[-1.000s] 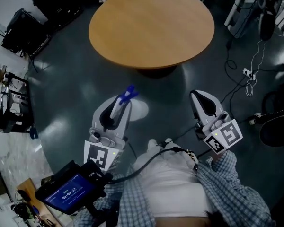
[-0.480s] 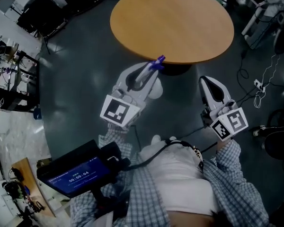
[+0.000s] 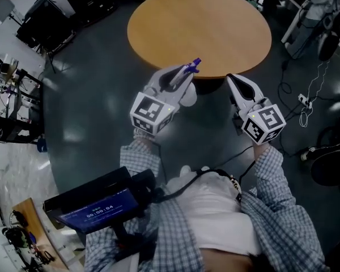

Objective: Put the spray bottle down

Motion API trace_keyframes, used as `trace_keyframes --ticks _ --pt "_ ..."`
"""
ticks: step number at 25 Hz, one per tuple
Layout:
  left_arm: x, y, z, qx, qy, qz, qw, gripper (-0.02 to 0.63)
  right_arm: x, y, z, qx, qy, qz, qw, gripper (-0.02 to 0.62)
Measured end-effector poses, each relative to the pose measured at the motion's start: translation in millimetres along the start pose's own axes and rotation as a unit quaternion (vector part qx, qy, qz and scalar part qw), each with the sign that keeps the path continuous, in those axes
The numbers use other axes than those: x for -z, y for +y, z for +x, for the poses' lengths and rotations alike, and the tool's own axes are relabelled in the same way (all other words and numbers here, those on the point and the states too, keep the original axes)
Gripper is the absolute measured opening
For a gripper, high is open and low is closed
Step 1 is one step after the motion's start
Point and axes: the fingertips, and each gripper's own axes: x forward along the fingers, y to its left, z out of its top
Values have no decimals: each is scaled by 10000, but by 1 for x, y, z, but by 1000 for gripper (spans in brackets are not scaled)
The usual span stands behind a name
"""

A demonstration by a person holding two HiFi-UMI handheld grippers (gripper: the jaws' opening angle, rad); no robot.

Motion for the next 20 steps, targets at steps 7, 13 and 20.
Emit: trace_keyframes --ticks 7,13,20 --pt "14 -8 -15 57 -106 18 9999 95 7 5 -11 415 40 100 9991 5" --pt "23 -56 4 313 -107 -8 9995 95 16 -9 -47 724 87 138 9972 5" --pt "28 -83 7 501 -66 -72 9987 95 22 -8 -71 1005 98 309 9944 5"
